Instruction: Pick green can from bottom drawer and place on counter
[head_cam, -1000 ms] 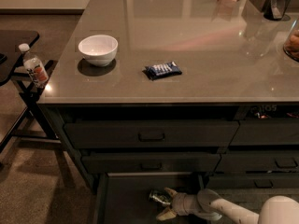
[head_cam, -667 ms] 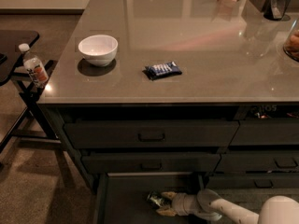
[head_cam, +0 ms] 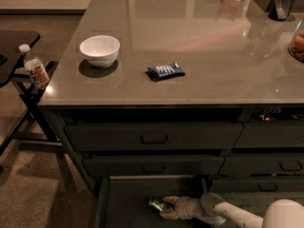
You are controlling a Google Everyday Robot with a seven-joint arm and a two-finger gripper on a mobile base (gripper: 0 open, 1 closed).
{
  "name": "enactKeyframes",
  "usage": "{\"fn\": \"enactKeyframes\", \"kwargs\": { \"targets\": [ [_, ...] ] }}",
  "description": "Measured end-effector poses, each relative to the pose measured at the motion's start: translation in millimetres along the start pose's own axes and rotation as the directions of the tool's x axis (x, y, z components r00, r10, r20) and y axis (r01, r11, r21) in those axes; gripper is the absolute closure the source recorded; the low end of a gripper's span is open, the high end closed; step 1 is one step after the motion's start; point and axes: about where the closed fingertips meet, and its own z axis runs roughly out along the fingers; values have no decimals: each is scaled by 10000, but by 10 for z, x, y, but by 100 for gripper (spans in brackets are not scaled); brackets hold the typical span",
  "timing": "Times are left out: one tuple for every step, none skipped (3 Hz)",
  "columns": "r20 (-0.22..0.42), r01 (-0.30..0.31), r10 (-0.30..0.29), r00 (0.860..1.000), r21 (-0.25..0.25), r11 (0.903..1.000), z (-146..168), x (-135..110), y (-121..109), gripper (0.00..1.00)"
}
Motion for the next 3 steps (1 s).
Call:
{"fn": "enactKeyframes", "kwargs": {
  "targets": [
    [0, 0, 0, 10000, 0, 10000, 0, 0, 0, 100],
    [0, 0, 0, 10000, -1, 10000, 0, 0, 0, 100],
    [210, 262, -268, 9994, 297, 9992, -203, -44, 54, 100]
  ]
}}
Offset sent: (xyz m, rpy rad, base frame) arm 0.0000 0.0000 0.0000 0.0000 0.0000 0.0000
